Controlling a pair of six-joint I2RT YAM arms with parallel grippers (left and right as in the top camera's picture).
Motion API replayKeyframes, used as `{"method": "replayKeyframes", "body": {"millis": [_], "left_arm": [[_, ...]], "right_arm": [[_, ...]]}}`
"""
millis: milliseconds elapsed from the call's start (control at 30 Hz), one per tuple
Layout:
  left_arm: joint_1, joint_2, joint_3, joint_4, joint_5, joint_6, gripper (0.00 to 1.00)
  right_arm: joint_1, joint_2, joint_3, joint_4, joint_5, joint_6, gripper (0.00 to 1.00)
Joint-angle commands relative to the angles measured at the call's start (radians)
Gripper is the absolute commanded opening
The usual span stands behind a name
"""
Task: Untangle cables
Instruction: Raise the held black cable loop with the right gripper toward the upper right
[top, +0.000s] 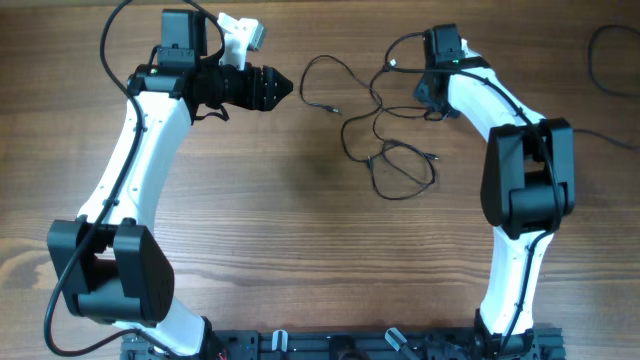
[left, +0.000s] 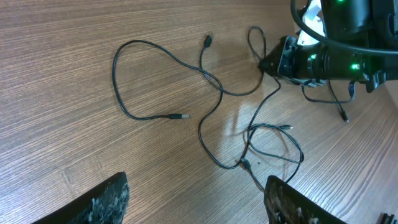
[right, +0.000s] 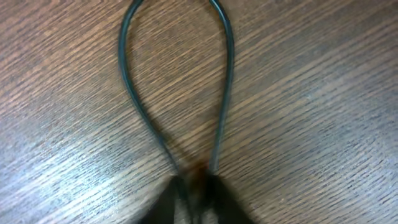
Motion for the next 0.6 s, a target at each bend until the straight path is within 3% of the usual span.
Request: {"method": "replayKeyframes", "body": {"millis": [0,167,300,567], "left_arm": [[-0.005,-0.024,-0.005,0.003,0.019,0.008,0.72],[-0.005,-0.024,-0.005,0.004,0.018,0.009,0.72],[-0.005,-0.024,-0.005,0.003,0.003,0.009,0.72],[-0.005,-0.024,-0.005,0.003,0.0,0.008,0.72]], "right_arm": [[0.003,0.048,-0.008,0.013,-0.118,0.014,0.04],[0.003,0.027,-0.003,0.089,-0.33,-0.032,0.05],[0.003,-0.106,0.017,0.089,-0.346,-0.106,0.04],[0.002,-0.458,0.017,-0.103,-0.326,-0.171,0.04]]}}
